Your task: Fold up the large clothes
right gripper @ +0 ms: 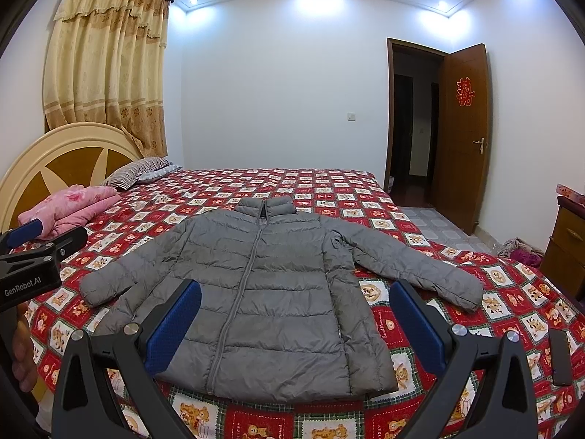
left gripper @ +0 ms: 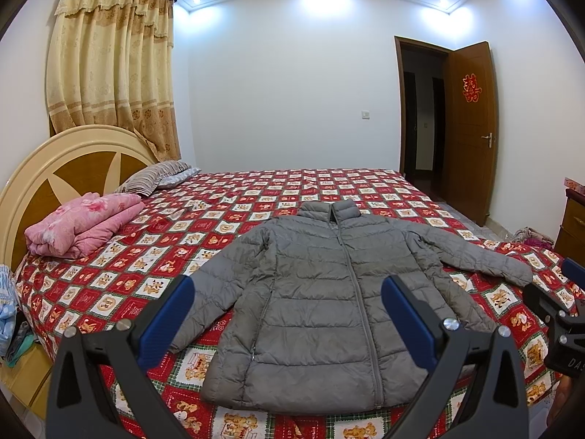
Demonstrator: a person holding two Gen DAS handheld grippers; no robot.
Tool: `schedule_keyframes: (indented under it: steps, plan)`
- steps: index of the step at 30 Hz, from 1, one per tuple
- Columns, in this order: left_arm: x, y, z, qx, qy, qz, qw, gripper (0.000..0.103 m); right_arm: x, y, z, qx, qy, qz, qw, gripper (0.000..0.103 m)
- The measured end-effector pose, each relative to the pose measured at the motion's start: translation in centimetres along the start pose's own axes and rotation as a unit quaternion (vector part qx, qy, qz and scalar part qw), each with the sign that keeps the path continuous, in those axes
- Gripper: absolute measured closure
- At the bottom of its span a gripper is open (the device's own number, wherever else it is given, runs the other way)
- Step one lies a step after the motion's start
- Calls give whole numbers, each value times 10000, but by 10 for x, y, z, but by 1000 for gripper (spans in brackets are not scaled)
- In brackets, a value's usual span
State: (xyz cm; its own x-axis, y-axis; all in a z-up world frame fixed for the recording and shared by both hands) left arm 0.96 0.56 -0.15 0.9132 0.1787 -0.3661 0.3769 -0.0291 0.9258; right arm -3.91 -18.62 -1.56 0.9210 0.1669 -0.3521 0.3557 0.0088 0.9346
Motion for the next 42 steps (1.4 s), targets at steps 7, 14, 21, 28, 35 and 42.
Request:
schedule_keyframes:
  steps: [7,14,21,28,35,42]
  plan:
    - [0,0,0,7,-4,-3,10000,0,0,0,0,2,-6,-1,10000,1]
    - [0,0,0,9,6,-3,10000,0,1,-2,-1,20,0,-16,10000,1]
    - [1,0,-1,12,1,-2,10000,0,2,-3,-1,12,4,-27,10000,1]
    - [9,-3,-2,44,17,-69,10000,0,10,-5,5,44,-15,-94,9999,1]
    - [56,-18,6,224,199,-316,9991,0,41,-14,56,330,-237,-298,9987,1]
    - [133,-29,16,505,559,-543,9957,0,94,-41,205,1705,-1257,-801,9740,1]
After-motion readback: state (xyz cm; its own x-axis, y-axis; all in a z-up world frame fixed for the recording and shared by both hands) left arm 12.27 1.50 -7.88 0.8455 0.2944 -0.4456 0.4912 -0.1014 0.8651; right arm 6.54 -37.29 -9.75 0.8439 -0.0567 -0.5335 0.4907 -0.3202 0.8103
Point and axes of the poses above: each gripper's, at about its wrist camera, not at the fingertips, and x roughly the way its jaws point, z to its right, y to its top, the point moved 1 cm from there along x, roughly the way its jaws point, and after that the axes turned 10 degrees about y, right-handed, at the moved point
